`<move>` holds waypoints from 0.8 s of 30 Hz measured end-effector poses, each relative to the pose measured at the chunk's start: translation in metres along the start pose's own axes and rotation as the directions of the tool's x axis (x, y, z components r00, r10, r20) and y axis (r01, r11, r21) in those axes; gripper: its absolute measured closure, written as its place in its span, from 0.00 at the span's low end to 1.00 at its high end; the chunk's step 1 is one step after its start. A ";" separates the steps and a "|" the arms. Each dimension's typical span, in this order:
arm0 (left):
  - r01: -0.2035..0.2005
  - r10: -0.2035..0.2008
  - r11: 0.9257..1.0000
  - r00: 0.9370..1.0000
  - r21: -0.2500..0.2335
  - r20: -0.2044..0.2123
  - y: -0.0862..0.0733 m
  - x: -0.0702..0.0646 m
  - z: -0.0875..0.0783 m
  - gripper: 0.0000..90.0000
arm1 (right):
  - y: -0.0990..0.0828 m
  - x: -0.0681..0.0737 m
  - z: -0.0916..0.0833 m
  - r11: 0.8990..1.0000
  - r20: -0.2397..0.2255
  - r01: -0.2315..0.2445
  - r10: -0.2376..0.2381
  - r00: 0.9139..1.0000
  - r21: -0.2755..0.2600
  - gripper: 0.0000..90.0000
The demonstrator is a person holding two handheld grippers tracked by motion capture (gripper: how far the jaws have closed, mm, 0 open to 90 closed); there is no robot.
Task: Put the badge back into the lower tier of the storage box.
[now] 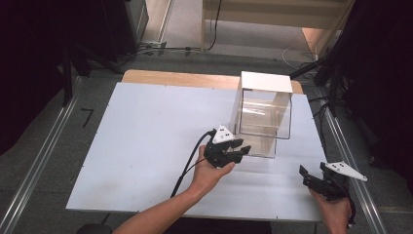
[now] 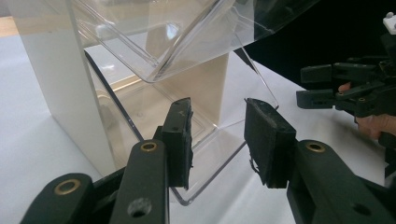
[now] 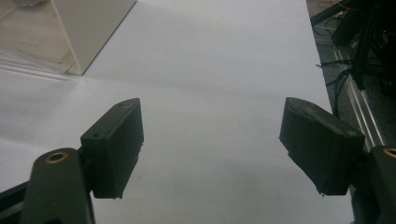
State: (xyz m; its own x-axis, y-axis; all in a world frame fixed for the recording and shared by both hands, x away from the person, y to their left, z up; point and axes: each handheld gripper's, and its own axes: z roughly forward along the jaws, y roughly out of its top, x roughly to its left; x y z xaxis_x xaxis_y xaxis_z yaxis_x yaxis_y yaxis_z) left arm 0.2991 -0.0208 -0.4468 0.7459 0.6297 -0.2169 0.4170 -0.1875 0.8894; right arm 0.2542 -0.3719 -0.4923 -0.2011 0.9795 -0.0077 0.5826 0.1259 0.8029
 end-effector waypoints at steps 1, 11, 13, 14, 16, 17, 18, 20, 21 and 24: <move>-0.002 0.002 1.000 1.000 0.002 -0.003 0.000 0.000 -0.001 0.67 | 0.000 0.000 0.000 1.000 0.000 -0.002 0.002 1.000 0.001 0.22; 0.011 -0.011 1.000 1.000 -0.001 -0.016 -0.006 0.007 -0.015 0.61 | 0.000 0.000 0.000 1.000 0.001 0.000 0.000 1.000 0.000 0.22; 0.008 -0.008 1.000 1.000 0.002 -0.018 -0.008 0.009 -0.019 0.60 | 0.000 0.000 0.000 1.000 0.001 0.000 0.000 1.000 0.000 0.22; 0.010 -0.010 1.000 1.000 0.003 -0.020 -0.009 0.009 -0.020 0.58 | 0.000 0.000 0.000 1.000 0.002 0.000 0.000 1.000 0.000 0.22; 0.009 -0.009 1.000 1.000 0.002 -0.026 -0.010 0.011 -0.025 0.57 | 0.000 0.000 0.000 1.000 0.001 0.000 0.000 1.000 0.000 0.22; 0.009 -0.009 1.000 0.999 0.001 -0.033 -0.011 0.012 -0.027 0.55 | 0.000 0.000 0.000 1.000 0.002 0.000 0.000 1.000 0.000 0.22; 0.010 -0.010 1.000 0.999 0.001 -0.038 -0.012 0.013 -0.029 0.54 | 0.000 0.000 0.000 1.000 0.003 0.000 0.000 1.000 -0.001 0.22; 0.012 -0.012 1.000 0.999 0.006 -0.049 -0.014 0.016 -0.034 0.50 | 0.000 0.000 0.000 1.000 0.003 0.000 0.000 1.000 -0.001 0.22; 0.013 -0.013 1.000 0.998 0.006 -0.054 -0.015 0.017 -0.036 0.49 | 0.000 0.000 0.000 1.000 0.003 -0.001 0.001 1.000 -0.001 0.22; 0.016 -0.016 1.000 0.997 0.007 -0.071 -0.018 0.020 -0.042 0.44 | 0.000 0.001 0.000 1.000 0.003 0.001 -0.001 1.000 0.000 0.22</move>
State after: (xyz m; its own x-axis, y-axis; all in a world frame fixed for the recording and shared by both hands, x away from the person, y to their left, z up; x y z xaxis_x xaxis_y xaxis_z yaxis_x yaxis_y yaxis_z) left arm 0.2849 0.0269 -0.4508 0.7007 0.6842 -0.2020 0.4324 -0.1821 0.8831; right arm 0.2539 -0.3714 -0.4924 -0.1998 0.9798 -0.0106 0.5823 0.1274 0.8030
